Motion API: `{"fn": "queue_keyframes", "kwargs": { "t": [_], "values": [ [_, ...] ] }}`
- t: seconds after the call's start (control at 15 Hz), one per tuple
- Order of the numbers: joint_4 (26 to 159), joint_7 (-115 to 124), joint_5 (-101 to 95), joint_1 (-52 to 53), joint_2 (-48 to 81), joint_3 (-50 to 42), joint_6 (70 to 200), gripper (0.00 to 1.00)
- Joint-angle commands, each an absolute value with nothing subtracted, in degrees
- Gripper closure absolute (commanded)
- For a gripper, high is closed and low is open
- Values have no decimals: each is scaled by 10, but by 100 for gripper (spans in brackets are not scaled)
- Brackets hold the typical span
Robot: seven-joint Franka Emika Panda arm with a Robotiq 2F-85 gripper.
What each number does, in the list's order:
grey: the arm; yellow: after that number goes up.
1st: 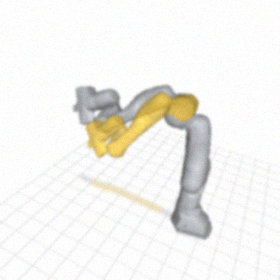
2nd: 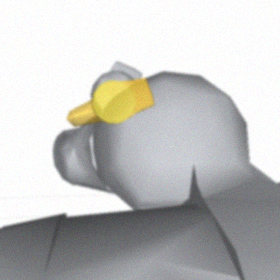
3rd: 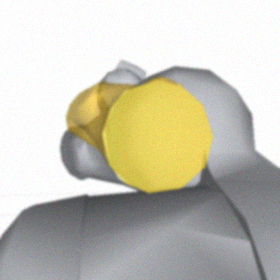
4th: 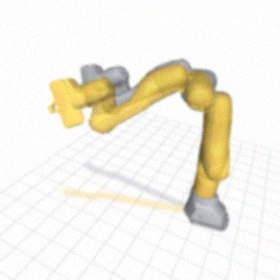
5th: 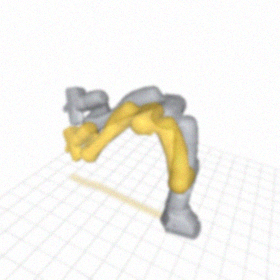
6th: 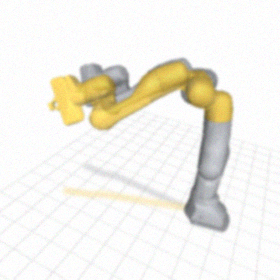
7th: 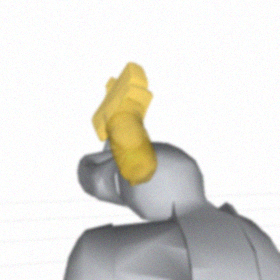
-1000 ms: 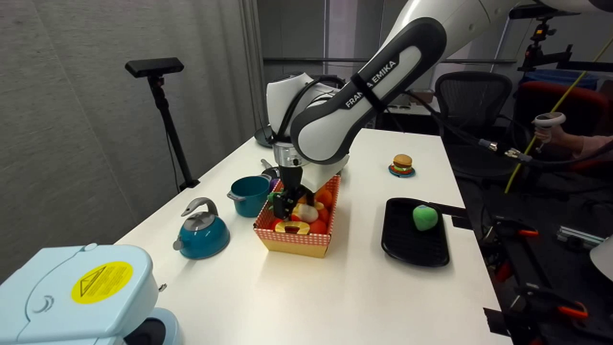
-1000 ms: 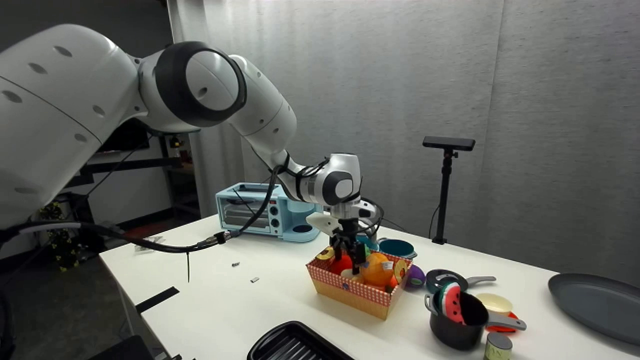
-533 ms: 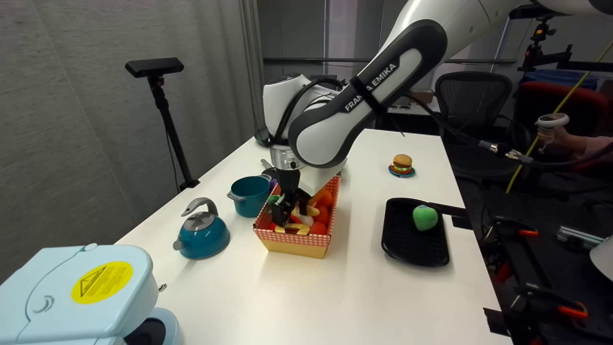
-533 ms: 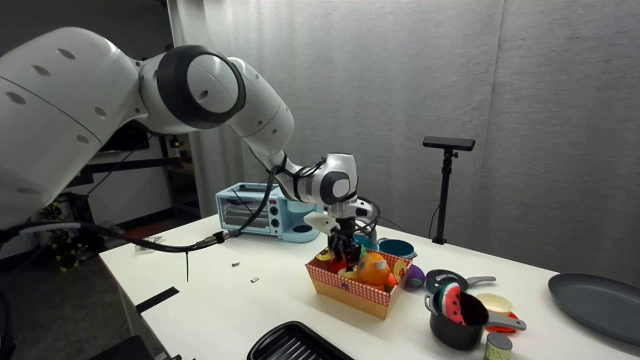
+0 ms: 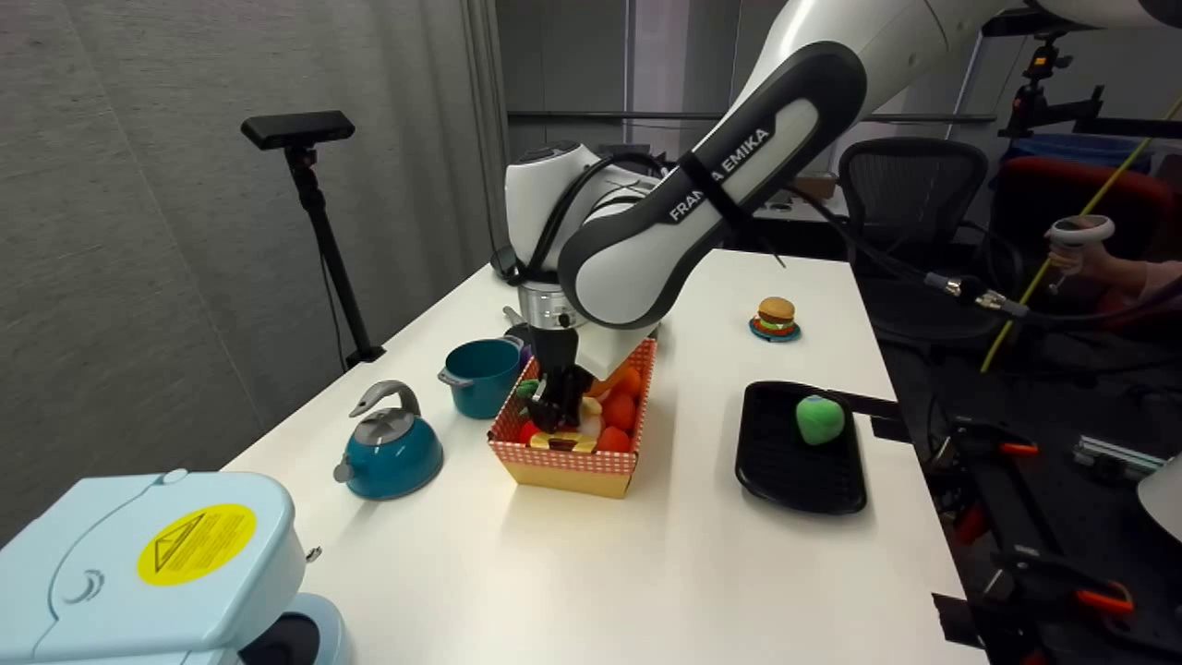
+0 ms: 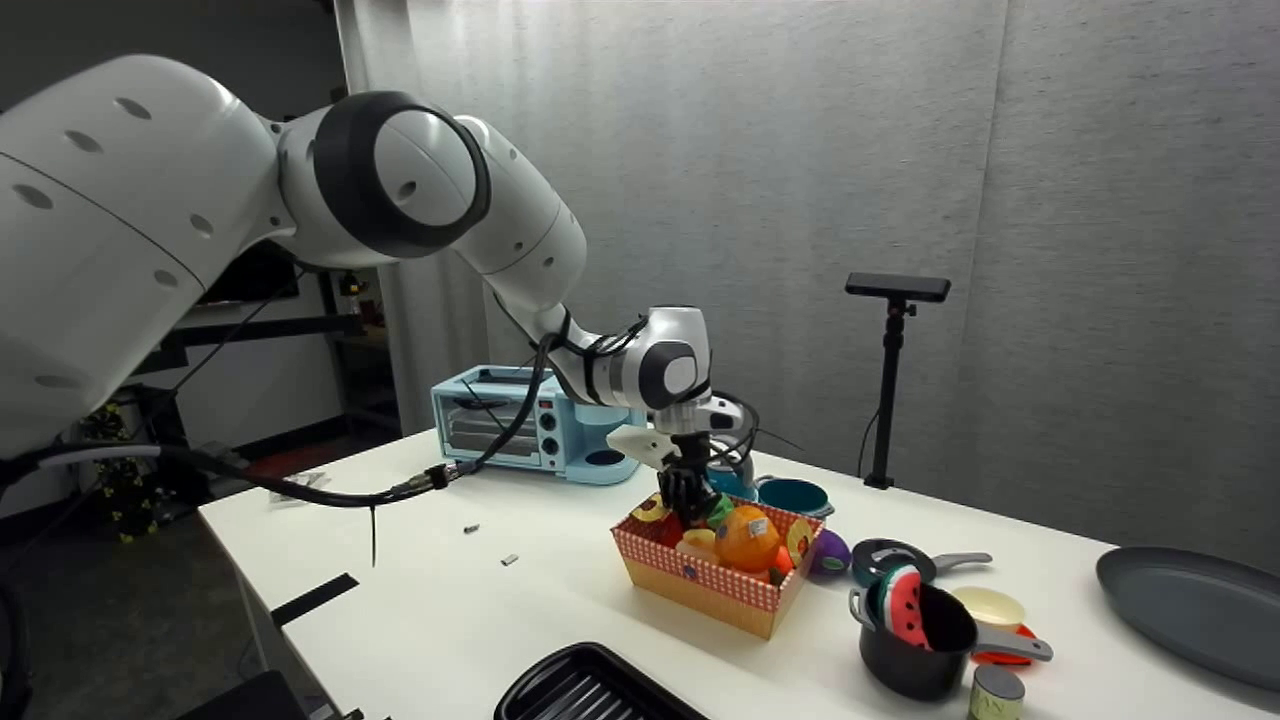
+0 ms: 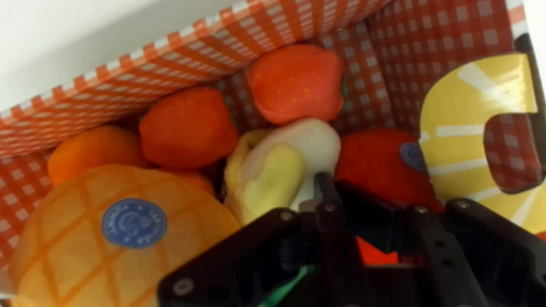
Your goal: Take the fruit in the basket and put it on the tray
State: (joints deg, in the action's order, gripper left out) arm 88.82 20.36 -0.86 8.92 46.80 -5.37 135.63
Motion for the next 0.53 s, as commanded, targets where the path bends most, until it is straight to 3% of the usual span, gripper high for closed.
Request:
{"fn": "queue_keyframes", "kwargs": {
  "t": [0.0, 0.47],
  "values": [
    [898, 212, -26, 100, 471, -58, 1382, 99],
    [994, 178, -27, 106, 371, -42, 1414, 99]
  ]
}}
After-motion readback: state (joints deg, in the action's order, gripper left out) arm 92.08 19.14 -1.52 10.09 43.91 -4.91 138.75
